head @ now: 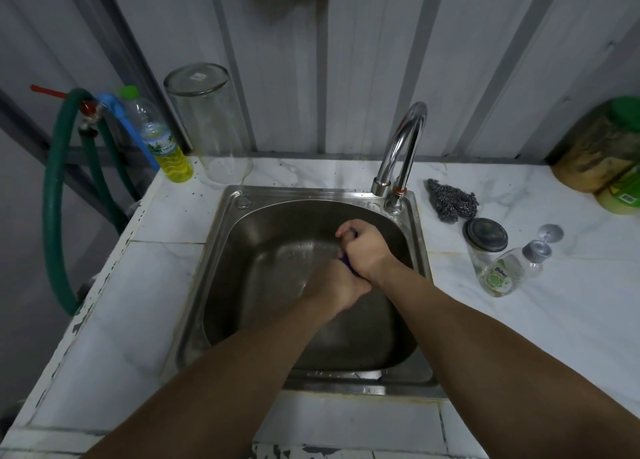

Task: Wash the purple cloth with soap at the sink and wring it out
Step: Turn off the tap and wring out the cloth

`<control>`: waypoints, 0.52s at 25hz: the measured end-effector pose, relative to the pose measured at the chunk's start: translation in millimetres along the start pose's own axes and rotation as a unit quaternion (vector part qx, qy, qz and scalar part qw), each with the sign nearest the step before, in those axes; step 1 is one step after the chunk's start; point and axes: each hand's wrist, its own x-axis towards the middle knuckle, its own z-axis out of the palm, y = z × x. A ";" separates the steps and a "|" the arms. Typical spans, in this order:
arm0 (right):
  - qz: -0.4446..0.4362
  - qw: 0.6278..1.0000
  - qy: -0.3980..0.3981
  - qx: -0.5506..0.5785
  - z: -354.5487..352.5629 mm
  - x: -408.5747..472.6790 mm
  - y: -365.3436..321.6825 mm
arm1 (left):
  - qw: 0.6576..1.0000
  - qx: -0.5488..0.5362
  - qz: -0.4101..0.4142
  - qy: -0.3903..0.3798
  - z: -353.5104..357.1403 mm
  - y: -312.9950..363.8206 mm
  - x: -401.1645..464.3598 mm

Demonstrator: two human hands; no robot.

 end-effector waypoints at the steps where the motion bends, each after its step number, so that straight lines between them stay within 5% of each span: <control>1: 0.003 1.000 0.011 -0.009 1.4 0.0 0.7 | 1.000 0.007 0.005 0.007 3.9 -4.8 2.9; 7: 0.010 0.996 0.064 -0.064 7.6 -2.9 3.0 | 0.994 0.092 0.032 0.049 7.1 -11.3 -5.9; 10: 0.012 0.993 0.088 0.082 4.8 -1.3 -1.8 | 0.987 0.104 0.091 0.079 -5.6 1.6 -13.5; 13: 0.007 0.959 0.118 0.257 -1.1 -2.4 -10.6 | 0.995 -0.039 0.045 0.077 -19.7 13.4 -27.4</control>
